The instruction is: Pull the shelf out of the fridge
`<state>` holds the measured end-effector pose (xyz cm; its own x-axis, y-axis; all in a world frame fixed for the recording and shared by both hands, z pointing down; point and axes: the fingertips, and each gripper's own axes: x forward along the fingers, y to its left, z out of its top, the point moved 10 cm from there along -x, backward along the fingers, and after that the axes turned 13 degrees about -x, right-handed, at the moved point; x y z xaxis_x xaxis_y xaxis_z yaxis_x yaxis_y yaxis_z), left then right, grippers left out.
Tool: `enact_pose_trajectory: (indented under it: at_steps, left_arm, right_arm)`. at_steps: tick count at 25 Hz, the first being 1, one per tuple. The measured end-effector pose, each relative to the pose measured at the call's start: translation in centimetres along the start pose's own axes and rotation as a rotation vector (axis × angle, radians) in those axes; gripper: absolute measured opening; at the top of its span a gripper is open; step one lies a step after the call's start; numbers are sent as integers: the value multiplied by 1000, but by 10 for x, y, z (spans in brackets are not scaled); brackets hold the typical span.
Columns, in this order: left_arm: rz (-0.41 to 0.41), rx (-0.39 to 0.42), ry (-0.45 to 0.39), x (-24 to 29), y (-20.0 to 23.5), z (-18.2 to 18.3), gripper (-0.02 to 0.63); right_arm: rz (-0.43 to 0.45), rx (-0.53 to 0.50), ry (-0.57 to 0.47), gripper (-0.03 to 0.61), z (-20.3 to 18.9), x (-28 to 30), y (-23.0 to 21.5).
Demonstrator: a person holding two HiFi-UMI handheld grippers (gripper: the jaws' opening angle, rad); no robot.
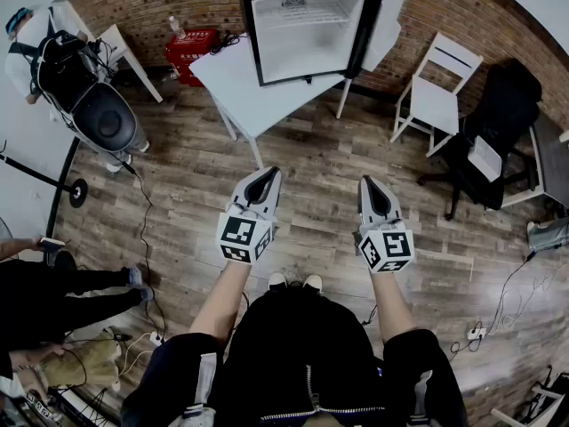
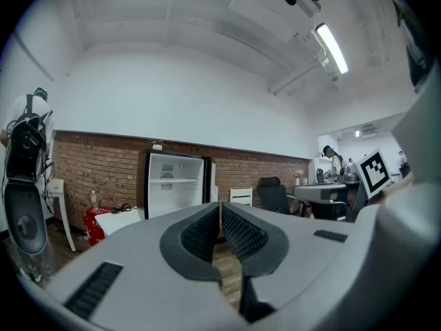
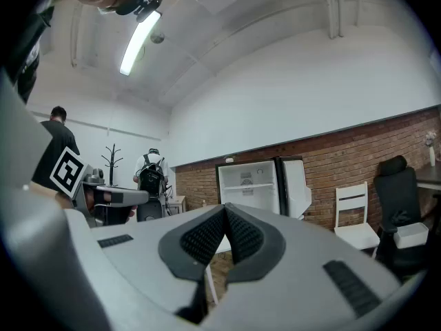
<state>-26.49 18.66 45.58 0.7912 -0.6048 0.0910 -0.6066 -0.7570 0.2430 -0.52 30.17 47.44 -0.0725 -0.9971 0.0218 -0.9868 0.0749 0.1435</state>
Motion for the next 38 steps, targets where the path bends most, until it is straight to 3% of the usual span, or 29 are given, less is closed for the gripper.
enact_pose_trajectory:
  at_steps: [14,28,38]
  left_arm:
    - [12,7,10,14,-20,-11,26]
    - [82,-1,-8,14,-40,-23,26]
    - [67,-4,-27,62,-27,-18,20]
  right_arm:
    - [23,9,12,3,-10,-8,-22]
    - [75,56,15,2,-28,-17,-55]
    - [98,59,10,0,-33,30,-80]
